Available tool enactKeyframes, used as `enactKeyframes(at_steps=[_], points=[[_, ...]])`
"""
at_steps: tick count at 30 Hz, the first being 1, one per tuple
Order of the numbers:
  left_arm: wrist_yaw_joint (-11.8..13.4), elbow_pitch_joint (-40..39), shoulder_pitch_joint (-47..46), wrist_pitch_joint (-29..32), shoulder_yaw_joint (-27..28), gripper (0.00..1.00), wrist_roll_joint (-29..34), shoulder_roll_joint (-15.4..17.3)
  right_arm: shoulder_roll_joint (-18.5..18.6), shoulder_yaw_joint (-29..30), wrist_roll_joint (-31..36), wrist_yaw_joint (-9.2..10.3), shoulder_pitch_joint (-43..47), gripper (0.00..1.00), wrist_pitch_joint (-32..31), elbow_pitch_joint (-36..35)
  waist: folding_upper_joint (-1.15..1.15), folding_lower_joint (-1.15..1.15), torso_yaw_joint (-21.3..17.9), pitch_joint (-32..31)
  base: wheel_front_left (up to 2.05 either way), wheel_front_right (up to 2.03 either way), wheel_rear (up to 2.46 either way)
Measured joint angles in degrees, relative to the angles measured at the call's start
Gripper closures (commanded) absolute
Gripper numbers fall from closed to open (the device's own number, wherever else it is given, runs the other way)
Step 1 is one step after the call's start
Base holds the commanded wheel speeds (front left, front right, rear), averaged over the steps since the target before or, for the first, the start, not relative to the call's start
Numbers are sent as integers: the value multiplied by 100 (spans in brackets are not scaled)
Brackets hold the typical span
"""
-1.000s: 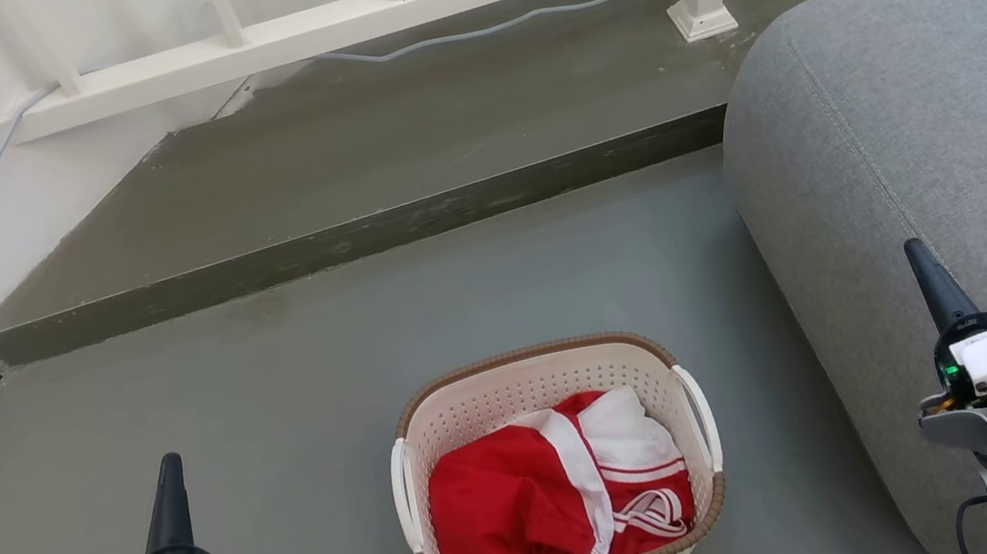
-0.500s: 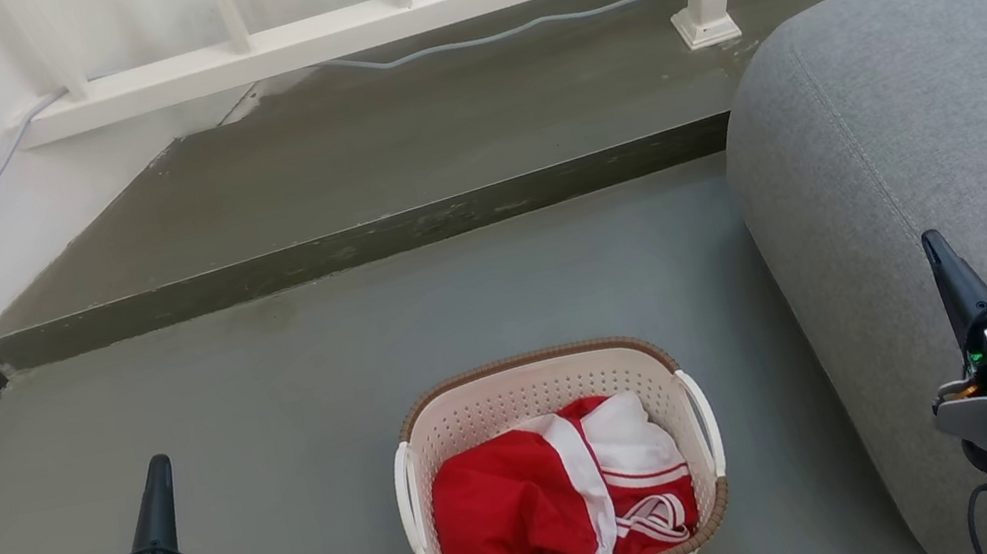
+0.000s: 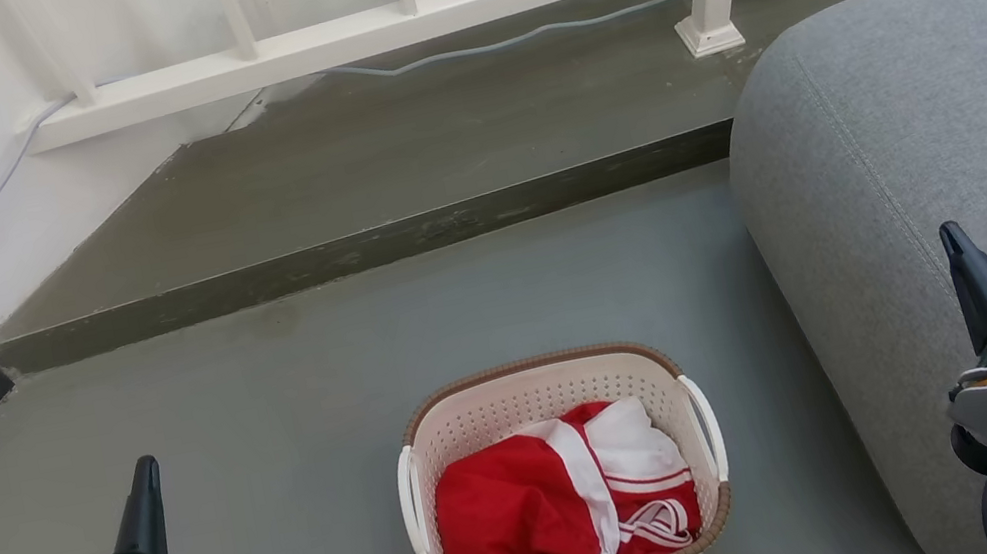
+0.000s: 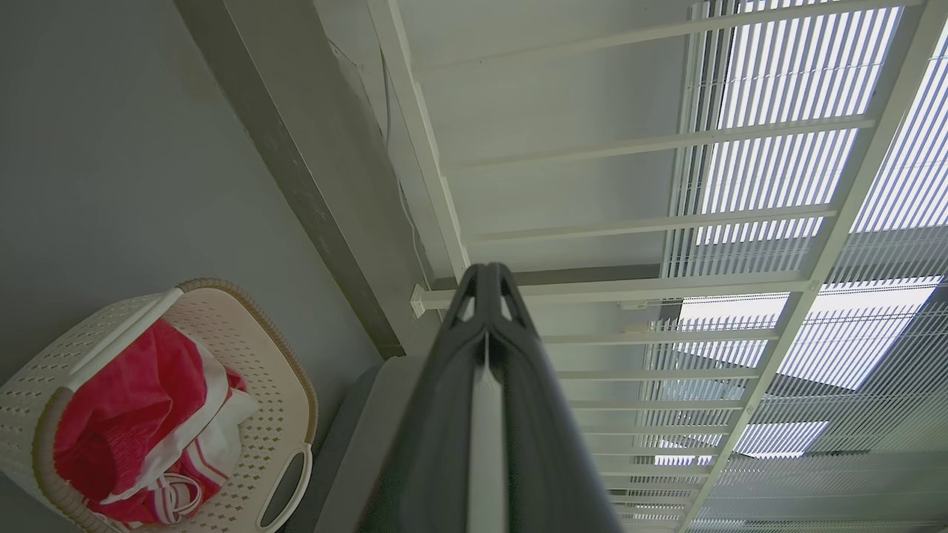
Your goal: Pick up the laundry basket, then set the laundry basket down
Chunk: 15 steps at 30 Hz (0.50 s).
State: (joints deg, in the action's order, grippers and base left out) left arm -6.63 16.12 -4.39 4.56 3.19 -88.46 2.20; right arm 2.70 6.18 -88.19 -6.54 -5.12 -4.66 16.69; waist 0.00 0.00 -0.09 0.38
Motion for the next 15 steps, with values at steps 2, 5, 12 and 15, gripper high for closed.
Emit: enactKeyframes(at_steps=[2, 5, 12, 15], points=[[-1, -1, -1, 52, 29, 100, -102, 1, -8, 44, -109, -1, 0, 100, -47, -8, 0, 0, 3, -8, 0, 0, 0], [-43, -5, -1, 104, 55, 100, -298, 2, -13, 92, -320, -2, 0, 100, -101, -24, 0, 0, 8, -21, 0, 0, 0], [-43, -8, -1, 119, 63, 100, -371, 2, -18, 107, -367, -19, 1, 100, -104, -29, 0, 0, 9, -22, 0, 0, 0], [-43, -8, -1, 119, 63, 100, -371, 2, -19, 108, -368, -19, 1, 100, -104, -30, 0, 0, 9, -22, 0, 0, 0]])
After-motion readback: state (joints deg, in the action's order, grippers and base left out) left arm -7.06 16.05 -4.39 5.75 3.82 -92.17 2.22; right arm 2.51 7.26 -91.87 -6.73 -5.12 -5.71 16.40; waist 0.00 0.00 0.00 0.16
